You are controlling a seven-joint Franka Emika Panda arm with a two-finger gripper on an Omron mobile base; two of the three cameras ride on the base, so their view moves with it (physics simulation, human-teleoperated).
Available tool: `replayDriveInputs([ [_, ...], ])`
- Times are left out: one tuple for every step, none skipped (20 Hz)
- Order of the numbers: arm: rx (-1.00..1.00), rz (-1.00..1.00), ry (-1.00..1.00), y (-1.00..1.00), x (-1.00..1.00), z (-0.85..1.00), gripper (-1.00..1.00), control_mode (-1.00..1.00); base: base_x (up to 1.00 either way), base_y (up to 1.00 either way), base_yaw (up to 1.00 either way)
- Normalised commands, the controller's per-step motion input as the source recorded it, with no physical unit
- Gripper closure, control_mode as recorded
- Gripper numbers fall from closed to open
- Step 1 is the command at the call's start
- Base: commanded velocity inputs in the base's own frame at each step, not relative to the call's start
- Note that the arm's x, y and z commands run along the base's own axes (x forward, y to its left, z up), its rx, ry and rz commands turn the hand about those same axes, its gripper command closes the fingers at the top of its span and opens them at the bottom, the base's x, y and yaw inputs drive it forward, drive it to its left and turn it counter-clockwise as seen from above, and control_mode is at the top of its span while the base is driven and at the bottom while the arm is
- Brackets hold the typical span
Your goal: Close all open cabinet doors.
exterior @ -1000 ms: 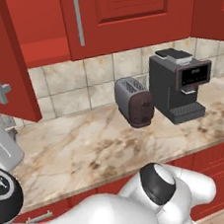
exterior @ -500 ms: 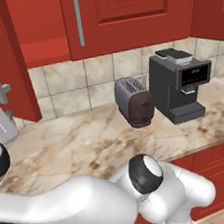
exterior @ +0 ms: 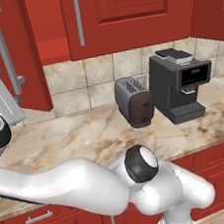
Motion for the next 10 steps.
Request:
replayDriveInputs([
  [-0.01, 0.00, 0.00, -0.44, 0.58, 0.00, -1.00, -1.00, 0.00, 0.00, 0.00],
  [-0.01, 0.00, 0.00, -0.45, 0.57, 0.00, -1.00, -1.00, 0.00, 0.00, 0.00],
  [0.00, 0.00, 0.00, -0.45, 0.61, 0.00, -1.00, -1.00, 0.00, 0.00, 0.00],
  [0.00, 0.00, 0.00, -0.46, 0.63, 0.00, -1.00, -1.00, 0.00, 0.00, 0.00],
  [0.00, 0.00, 0.00, -0.47, 0.64, 0.00, -1.00, -1.00, 0.00, 0.00, 0.00],
  [0.00, 0.00, 0.00, -0.47, 0.66, 0.00, -1.00, -1.00, 0.00, 0.00, 0.00],
  [0.00, 0.00, 0.00, -0.48, 0.70, 0.00, -1.00, -1.00, 0.00, 0.00, 0.00],
  [0.00, 0.01, 0.00, -0.48, 0.71, 0.00, -1.00, -1.00, 0.00, 0.00, 0.00],
  [0.00, 0.01, 0.00, -0.48, 0.71, 0.00, -1.00, -1.00, 0.00, 0.00, 0.00],
  [0.00, 0.02, 0.00, -0.48, 0.68, 0.00, -1.00, -1.00, 0.00, 0.00, 0.00],
])
